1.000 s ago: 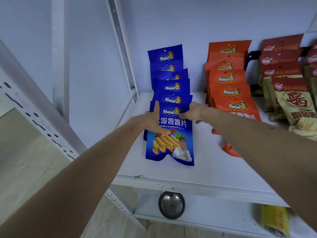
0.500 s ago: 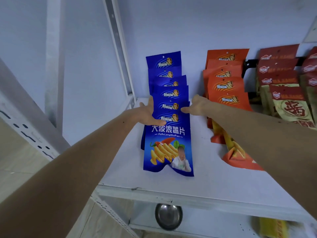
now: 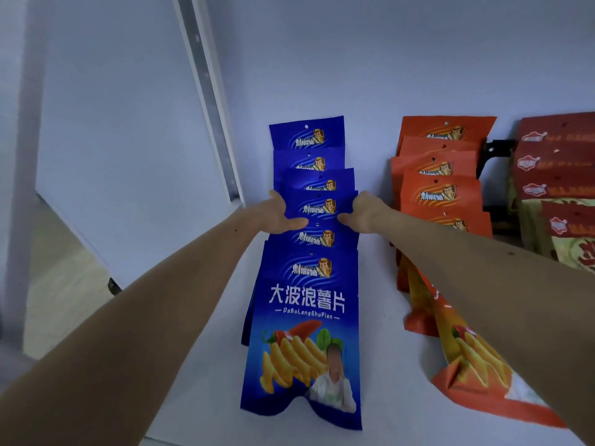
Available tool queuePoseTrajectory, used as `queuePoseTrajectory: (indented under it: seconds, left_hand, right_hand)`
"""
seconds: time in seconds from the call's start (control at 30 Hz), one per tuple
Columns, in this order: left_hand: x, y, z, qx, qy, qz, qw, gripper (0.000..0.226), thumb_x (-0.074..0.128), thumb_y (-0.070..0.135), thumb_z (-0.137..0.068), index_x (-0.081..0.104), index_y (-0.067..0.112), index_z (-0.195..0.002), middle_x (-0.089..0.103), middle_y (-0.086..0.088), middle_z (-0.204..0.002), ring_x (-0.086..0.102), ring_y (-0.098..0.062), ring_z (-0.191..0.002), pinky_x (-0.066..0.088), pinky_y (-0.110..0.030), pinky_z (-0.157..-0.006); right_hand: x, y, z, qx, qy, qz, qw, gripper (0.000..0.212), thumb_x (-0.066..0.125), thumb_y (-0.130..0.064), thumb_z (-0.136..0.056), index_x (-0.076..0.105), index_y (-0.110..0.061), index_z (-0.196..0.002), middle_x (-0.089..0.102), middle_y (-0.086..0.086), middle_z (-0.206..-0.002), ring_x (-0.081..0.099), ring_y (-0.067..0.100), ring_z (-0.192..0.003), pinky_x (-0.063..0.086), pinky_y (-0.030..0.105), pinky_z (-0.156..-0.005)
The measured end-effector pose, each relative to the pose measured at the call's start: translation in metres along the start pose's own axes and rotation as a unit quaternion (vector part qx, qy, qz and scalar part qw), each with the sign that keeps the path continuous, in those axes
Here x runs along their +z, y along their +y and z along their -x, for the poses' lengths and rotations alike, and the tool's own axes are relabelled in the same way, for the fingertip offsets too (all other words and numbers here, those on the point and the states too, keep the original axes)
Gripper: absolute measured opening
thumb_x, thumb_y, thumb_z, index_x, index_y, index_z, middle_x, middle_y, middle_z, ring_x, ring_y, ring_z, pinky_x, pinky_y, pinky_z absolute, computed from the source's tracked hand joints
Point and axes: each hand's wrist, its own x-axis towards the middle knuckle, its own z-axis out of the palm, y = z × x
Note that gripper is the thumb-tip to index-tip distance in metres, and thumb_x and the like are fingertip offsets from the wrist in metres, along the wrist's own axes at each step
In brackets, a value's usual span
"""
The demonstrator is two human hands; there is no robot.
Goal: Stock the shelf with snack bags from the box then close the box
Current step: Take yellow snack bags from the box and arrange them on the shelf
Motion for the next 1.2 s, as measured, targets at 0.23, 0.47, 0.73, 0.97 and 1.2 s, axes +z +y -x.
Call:
queuePoseTrajectory:
  seconds: [0.23,0.47,0.73,0.97,1.2]
  left_hand:
    - [0.002,-0.009,-0.023,0.062,-0.023,0.056,0.996,0.122,0.076,0.065,-0.06,0.006,0.023,-0.15,0.048,-0.003,-0.14,0.055,-0.018,-0.122,0.051,-0.049,-0.097]
    - [0.004,-0.016,-0.032,0.084,-0.004,0.101,0.991,0.142,0.078,0.067,-0.046,-0.008,0.022,-0.15,0.05,-0.001,-0.137,0.057,-0.016,-0.12,0.052,-0.05,-0.095]
    - [0.0,-0.009,-0.027,0.08,0.009,0.125,0.989,0.118,0.079,0.04,-0.073,-0.012,0.023,-0.147,0.048,-0.002,-0.136,0.056,-0.016,-0.12,0.053,-0.046,-0.095]
    - [-0.003,-0.019,-0.05,0.082,-0.002,0.13,0.988,0.145,0.083,0.066,-0.045,-0.011,0.026,-0.148,0.051,-0.001,-0.135,0.058,-0.017,-0.119,0.053,-0.051,-0.093]
    - [-0.001,-0.008,-0.046,0.067,0.002,0.097,0.993,0.122,0.079,0.039,-0.074,-0.018,0.024,-0.147,0.048,-0.002,-0.136,0.056,-0.016,-0.12,0.05,-0.048,-0.098]
  right_hand:
    - [0.005,-0.005,-0.018,-0.011,-0.013,-0.024,1.0,0.041,0.055,-0.031,-0.096,0.045,-0.008,-0.128,0.054,0.011,-0.131,0.056,0.023,-0.115,0.05,0.032,-0.091]
    - [0.007,-0.008,-0.023,-0.022,-0.015,-0.048,0.998,0.044,0.058,-0.031,-0.094,0.043,-0.009,-0.128,0.052,0.01,-0.133,0.055,0.022,-0.117,0.048,0.03,-0.086]
    - [0.004,-0.006,-0.034,-0.012,-0.004,-0.047,0.999,0.05,0.06,-0.036,-0.092,0.041,-0.008,-0.129,0.051,0.012,-0.133,0.056,0.023,-0.115,0.051,0.033,-0.089]
    - [0.004,-0.007,-0.046,0.003,-0.017,-0.072,0.997,0.053,0.061,-0.034,-0.092,0.037,-0.008,-0.131,0.05,0.011,-0.134,0.053,0.022,-0.119,0.046,0.03,-0.084]
    - [0.011,-0.007,-0.058,0.022,-0.024,-0.105,0.994,0.064,0.064,-0.035,-0.089,0.03,-0.007,-0.136,0.051,0.01,-0.133,0.054,0.023,-0.118,0.047,0.032,-0.088]
